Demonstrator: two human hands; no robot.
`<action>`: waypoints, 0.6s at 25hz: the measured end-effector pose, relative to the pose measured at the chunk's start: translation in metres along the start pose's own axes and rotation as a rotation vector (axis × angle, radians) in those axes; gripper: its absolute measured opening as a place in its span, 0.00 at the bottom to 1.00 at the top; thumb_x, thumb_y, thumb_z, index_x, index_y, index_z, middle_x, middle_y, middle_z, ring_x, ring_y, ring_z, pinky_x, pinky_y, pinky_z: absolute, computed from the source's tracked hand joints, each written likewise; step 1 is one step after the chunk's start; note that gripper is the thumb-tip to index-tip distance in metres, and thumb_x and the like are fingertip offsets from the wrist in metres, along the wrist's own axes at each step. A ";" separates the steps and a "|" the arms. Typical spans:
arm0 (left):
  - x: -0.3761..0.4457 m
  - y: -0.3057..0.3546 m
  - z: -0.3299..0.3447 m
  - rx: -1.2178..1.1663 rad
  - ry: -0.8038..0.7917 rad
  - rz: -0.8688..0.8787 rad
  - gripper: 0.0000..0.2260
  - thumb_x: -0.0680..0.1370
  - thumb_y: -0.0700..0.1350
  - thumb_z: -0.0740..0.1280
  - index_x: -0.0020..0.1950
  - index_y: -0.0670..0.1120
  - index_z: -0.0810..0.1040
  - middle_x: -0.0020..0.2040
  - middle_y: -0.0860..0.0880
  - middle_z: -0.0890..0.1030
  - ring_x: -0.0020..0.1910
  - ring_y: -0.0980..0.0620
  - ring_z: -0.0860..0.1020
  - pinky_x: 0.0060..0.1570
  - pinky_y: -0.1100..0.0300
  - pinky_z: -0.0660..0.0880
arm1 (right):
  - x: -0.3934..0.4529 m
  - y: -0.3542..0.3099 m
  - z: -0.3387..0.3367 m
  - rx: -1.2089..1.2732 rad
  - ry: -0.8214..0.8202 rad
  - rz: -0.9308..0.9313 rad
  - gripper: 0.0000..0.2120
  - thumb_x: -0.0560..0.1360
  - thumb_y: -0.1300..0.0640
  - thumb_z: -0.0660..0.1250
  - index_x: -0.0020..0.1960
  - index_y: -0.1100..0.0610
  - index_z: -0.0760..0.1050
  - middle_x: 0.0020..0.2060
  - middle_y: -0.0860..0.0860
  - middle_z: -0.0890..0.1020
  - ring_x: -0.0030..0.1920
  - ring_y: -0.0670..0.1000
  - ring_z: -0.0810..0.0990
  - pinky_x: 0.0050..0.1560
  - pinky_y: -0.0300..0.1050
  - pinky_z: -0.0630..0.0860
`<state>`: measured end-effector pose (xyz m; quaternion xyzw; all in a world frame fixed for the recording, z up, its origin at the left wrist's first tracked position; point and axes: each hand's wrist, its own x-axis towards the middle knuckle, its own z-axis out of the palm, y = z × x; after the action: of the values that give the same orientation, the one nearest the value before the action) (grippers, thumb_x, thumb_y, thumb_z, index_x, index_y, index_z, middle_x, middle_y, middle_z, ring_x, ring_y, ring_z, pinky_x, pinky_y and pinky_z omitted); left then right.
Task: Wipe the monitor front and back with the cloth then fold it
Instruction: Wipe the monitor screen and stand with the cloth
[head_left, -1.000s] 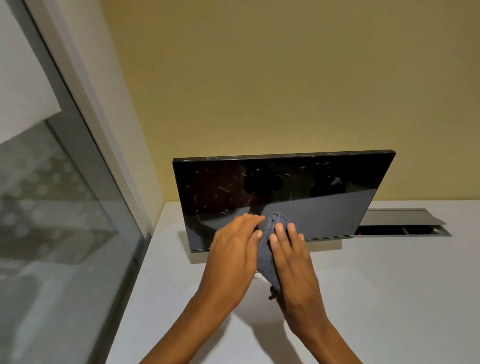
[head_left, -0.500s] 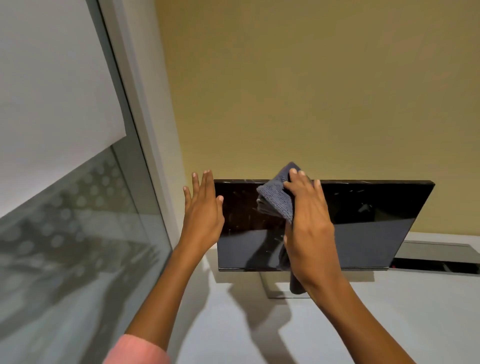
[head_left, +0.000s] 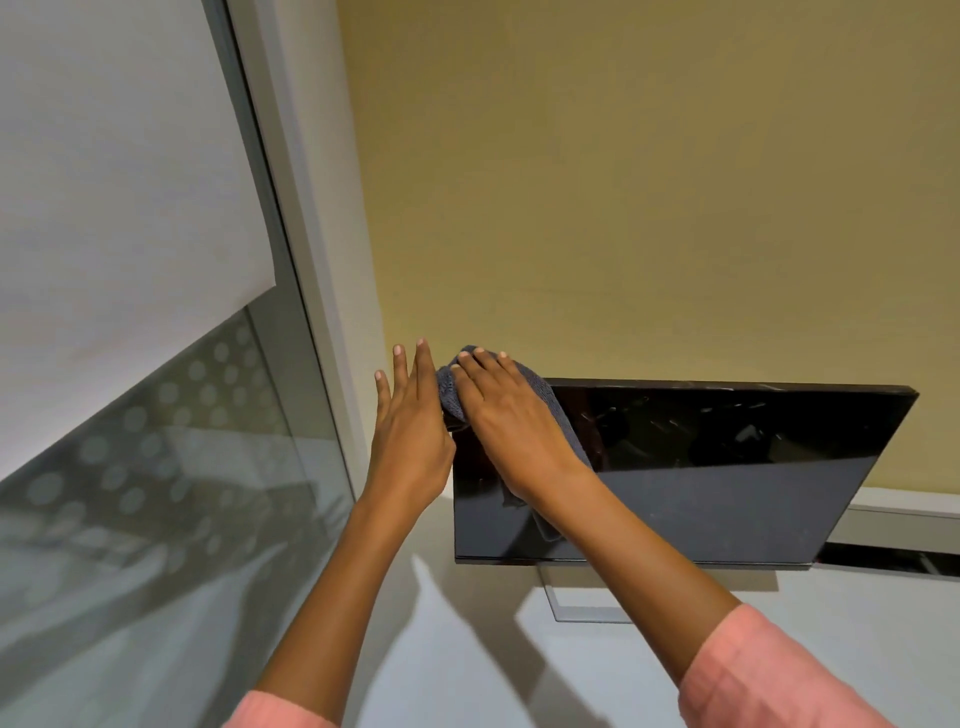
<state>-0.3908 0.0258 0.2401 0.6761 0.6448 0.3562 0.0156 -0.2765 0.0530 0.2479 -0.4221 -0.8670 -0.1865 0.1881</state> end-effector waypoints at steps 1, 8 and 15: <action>0.000 -0.001 -0.002 0.025 0.009 0.009 0.35 0.73 0.27 0.55 0.76 0.39 0.43 0.78 0.44 0.47 0.76 0.48 0.39 0.73 0.56 0.36 | 0.002 0.001 0.001 -0.007 -0.025 -0.022 0.31 0.68 0.69 0.70 0.70 0.68 0.64 0.69 0.64 0.68 0.72 0.61 0.64 0.73 0.53 0.55; 0.015 0.001 -0.002 -0.017 0.012 0.086 0.26 0.78 0.31 0.53 0.76 0.39 0.51 0.77 0.43 0.53 0.76 0.47 0.42 0.73 0.56 0.37 | 0.006 0.002 -0.006 0.043 -0.134 0.113 0.34 0.73 0.67 0.65 0.74 0.64 0.54 0.73 0.60 0.61 0.75 0.57 0.55 0.76 0.51 0.45; 0.027 -0.002 0.008 -0.229 -0.129 -0.036 0.23 0.83 0.49 0.47 0.77 0.43 0.52 0.77 0.48 0.53 0.75 0.55 0.41 0.71 0.62 0.36 | 0.007 -0.004 -0.006 0.059 -0.143 0.133 0.31 0.76 0.64 0.62 0.75 0.64 0.53 0.73 0.60 0.60 0.75 0.58 0.52 0.76 0.52 0.44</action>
<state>-0.3907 0.0537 0.2461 0.6796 0.6097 0.3830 0.1406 -0.2827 0.0521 0.2561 -0.4852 -0.8534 -0.1171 0.1500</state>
